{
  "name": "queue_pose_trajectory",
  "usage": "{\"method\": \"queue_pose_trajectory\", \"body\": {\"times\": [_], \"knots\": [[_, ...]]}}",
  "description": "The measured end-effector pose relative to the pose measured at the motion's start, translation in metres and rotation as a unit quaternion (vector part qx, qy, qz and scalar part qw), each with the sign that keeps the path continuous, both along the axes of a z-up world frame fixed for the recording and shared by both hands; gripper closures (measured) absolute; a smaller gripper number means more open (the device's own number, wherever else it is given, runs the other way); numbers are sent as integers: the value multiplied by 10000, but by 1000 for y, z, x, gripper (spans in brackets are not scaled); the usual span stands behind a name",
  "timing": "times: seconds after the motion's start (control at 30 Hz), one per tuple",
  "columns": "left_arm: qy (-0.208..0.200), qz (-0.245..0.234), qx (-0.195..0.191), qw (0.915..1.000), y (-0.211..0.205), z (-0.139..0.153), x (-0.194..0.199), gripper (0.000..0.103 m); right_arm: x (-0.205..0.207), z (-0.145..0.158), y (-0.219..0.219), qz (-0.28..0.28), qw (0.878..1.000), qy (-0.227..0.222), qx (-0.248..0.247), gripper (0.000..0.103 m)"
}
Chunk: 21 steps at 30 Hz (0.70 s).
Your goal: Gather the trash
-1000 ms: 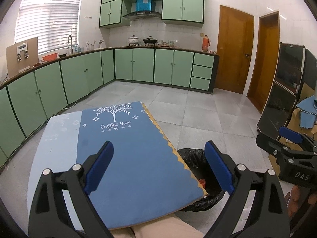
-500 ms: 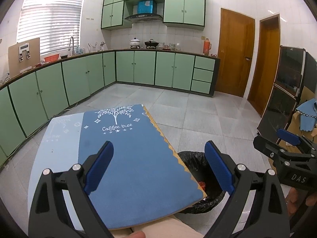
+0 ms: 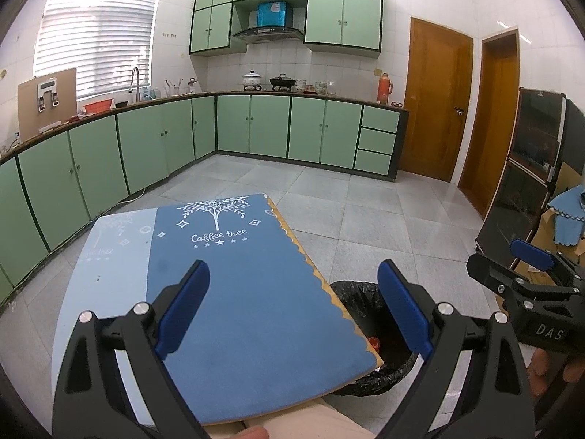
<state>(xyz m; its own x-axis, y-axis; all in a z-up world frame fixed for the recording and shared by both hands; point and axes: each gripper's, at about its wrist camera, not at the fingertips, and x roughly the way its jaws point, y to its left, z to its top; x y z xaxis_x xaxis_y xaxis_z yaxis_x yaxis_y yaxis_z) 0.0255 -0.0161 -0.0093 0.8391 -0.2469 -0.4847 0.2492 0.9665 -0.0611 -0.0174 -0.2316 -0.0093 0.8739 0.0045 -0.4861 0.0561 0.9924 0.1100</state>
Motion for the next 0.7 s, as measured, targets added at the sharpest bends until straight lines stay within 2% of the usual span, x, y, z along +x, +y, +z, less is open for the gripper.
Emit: {"method": "queue_pose_trajectory", "body": {"times": [0.7], "knots": [[7,-1,-8,10000,1,0,1,13,1,0,0,8,10000,8,-1,6]]}}
